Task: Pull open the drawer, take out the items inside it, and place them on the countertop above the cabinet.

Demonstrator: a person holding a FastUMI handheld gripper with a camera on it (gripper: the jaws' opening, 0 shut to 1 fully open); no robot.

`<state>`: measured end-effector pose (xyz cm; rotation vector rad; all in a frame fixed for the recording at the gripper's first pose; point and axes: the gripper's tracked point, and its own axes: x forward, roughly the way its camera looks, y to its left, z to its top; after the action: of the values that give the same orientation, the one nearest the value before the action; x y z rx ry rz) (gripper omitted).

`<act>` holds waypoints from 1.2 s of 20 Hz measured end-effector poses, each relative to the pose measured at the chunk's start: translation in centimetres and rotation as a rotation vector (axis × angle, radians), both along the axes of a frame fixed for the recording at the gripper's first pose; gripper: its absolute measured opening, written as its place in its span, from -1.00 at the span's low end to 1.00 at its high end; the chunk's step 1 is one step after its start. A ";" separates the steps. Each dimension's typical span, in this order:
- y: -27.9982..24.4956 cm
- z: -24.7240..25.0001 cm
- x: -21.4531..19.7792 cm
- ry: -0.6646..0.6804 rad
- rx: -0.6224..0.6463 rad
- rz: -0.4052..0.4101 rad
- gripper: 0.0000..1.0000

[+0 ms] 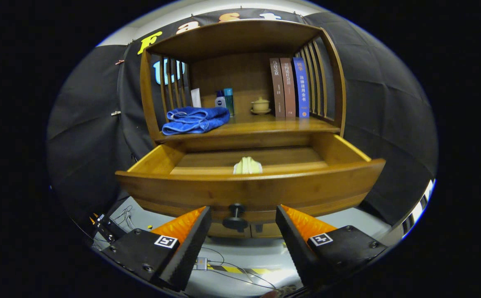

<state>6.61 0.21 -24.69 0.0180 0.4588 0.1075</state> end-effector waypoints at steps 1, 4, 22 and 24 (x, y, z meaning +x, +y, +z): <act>-0.3 1.5 0.3 0.016 -0.003 -0.001 0.99; -1.0 4.8 2.9 0.065 -0.018 -0.011 0.98; 2.1 -7.6 16.7 0.588 -0.061 -0.046 0.49; 2.4 -8.6 16.4 0.620 -0.055 -0.047 0.15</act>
<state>23.04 2.60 -33.26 0.0076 1.0795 0.0407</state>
